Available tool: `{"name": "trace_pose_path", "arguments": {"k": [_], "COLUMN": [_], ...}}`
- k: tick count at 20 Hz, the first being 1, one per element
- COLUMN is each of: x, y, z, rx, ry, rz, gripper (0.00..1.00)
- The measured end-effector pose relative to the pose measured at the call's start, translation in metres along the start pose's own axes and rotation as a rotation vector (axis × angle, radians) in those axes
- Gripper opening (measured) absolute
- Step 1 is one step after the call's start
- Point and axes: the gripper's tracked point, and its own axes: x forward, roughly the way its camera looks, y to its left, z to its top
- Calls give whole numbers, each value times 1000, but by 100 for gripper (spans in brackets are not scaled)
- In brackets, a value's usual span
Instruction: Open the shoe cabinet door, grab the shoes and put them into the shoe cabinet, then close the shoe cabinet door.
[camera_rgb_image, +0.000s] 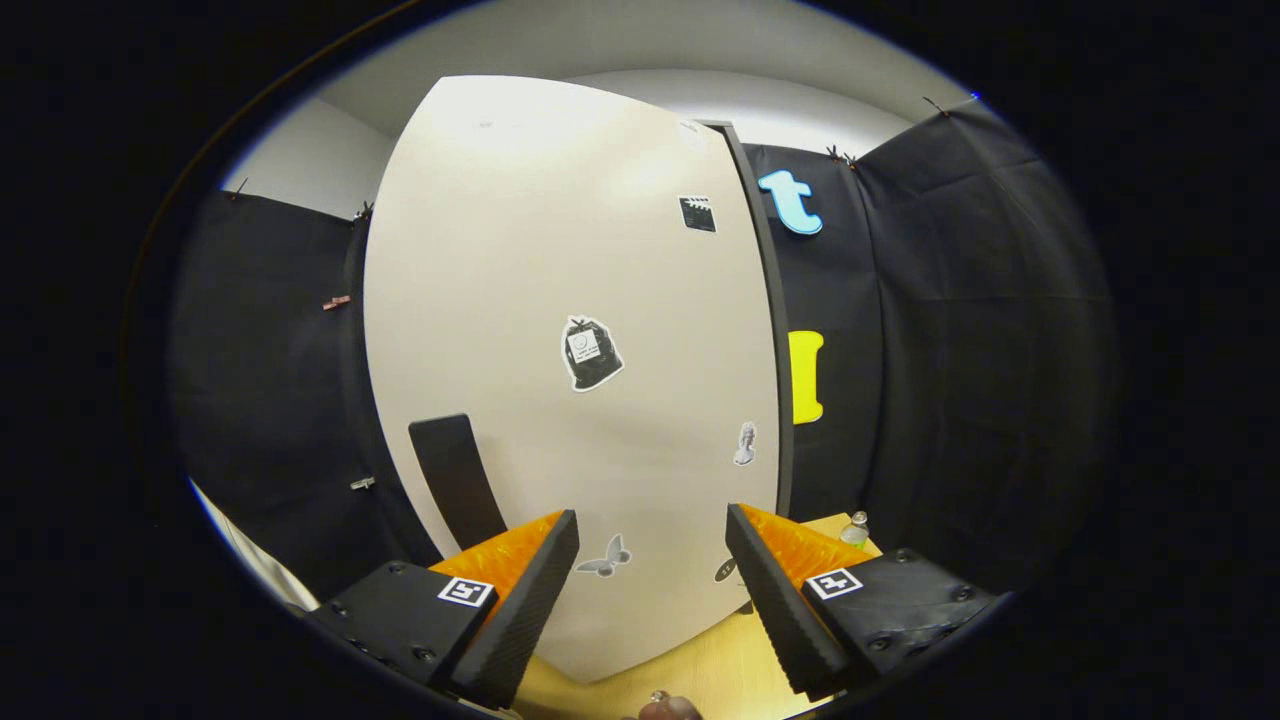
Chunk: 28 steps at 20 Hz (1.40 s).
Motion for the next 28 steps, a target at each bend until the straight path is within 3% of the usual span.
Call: {"name": "trace_pose_path", "arguments": {"k": [28], "x": [33], "y": [43], "z": [-13], "rx": [-68], "ry": [16], "rz": [52], "gripper": [97]}}
